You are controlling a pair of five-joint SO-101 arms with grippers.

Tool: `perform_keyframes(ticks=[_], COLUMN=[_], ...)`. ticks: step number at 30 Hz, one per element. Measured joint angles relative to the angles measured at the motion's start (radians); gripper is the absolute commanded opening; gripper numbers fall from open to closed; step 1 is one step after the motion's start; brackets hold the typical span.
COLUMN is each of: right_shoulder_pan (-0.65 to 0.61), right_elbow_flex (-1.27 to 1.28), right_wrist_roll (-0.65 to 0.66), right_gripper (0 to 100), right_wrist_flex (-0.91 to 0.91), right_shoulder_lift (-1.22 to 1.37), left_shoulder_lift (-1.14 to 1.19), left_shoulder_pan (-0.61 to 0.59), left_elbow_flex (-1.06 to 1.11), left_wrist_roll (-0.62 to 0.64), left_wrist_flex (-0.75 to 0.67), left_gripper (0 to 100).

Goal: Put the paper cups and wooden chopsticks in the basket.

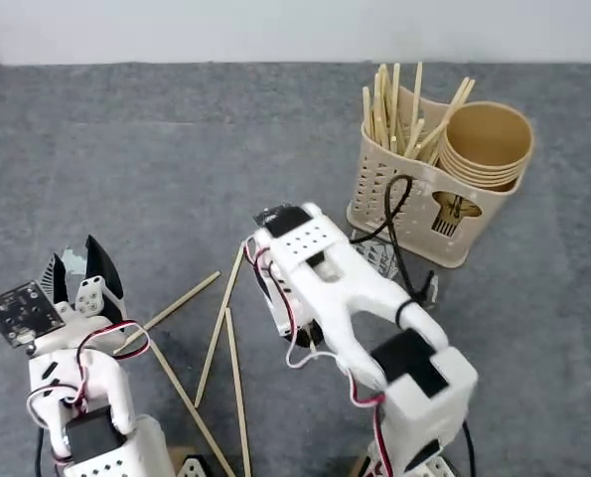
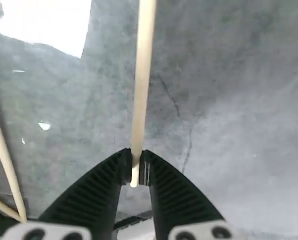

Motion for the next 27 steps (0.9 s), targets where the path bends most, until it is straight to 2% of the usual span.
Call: perform_keyframes(ticks=[4,6,14,20,23,27], right_shoulder_pan=[0.0,0.0,0.0,0.018,0.066,0.13], right_elbow_flex=[0.02,0.02,-0.104,-0.281,-0.397,-0.54], right_wrist_roll=[0.0,0.0,0.0,0.0,0.0,0.063], right_gripper=[18.3,21.0,21.0,21.0,21.0,20.9], right_wrist_flex=[-0.02,-0.023,-0.14,-0.201,-0.206,-0.204], right_shoulder_lift=[-0.064,-0.08,-0.055,0.152,0.282,0.428], left_shoulder_lift=[0.0,0.0,0.0,0.0,0.0,0.0], left_shoulder_pan=[0.0,0.0,0.0,0.0,0.0,0.0], left_elbow_flex=[0.0,0.0,0.0,0.0,0.0,0.0], left_wrist_roll=[0.0,0.0,0.0,0.0,0.0,0.0], left_wrist_flex=[0.0,0.0,0.0,0.0,0.0,0.0], left_gripper=[17,17,17,17,17,17])
